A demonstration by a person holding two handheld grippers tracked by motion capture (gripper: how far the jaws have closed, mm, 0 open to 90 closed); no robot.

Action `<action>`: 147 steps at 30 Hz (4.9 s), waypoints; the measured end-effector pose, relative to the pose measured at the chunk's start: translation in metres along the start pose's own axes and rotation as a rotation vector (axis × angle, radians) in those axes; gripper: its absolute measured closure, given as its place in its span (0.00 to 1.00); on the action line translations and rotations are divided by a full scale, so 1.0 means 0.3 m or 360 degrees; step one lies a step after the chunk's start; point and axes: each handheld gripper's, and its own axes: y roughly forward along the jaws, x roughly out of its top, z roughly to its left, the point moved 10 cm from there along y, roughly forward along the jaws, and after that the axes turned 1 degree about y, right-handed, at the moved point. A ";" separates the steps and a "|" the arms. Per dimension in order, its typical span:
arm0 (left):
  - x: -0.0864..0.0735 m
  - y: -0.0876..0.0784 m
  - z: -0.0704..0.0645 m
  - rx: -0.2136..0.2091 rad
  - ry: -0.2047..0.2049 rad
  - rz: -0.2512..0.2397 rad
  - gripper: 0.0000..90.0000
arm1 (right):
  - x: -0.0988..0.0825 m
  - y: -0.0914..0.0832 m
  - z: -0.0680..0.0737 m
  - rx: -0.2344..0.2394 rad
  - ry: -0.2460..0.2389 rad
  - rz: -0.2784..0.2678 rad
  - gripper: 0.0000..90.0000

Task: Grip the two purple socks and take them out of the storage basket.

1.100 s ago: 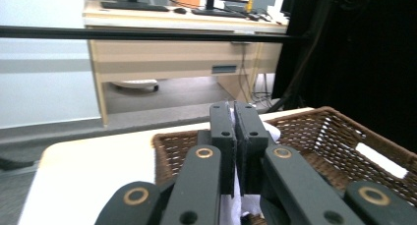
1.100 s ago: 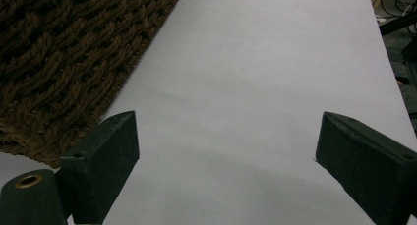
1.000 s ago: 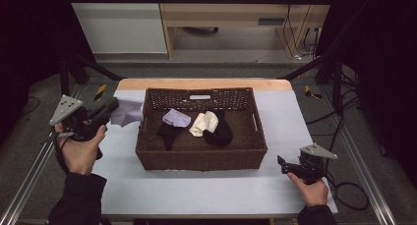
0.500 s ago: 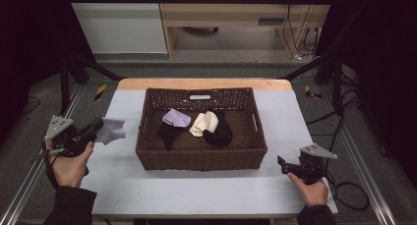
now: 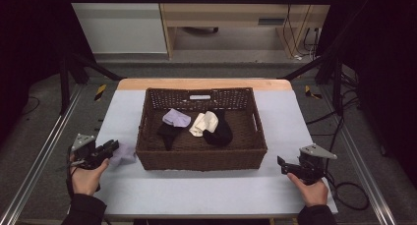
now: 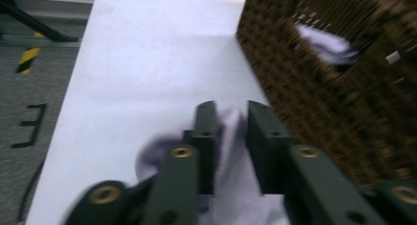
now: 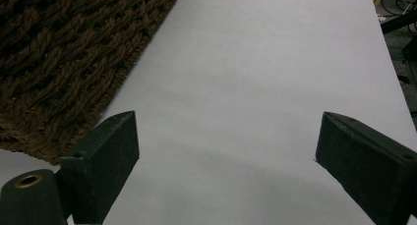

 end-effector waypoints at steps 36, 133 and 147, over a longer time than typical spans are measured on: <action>0.411 -0.037 -0.366 -0.0176 0.0294 -0.0344 0.58 | 0.001 0.000 -0.002 0.0005 0.0013 -0.0005 0.11; 0.199 0.447 -0.522 -0.0208 0.0568 0.0265 0.38 | -0.006 0.013 0.000 0.0022 0.0001 0.0006 0.11; 0.127 0.474 -0.500 -0.0190 0.0742 0.0572 0.79 | -0.008 0.014 0.003 0.0027 -0.0007 0.0013 0.11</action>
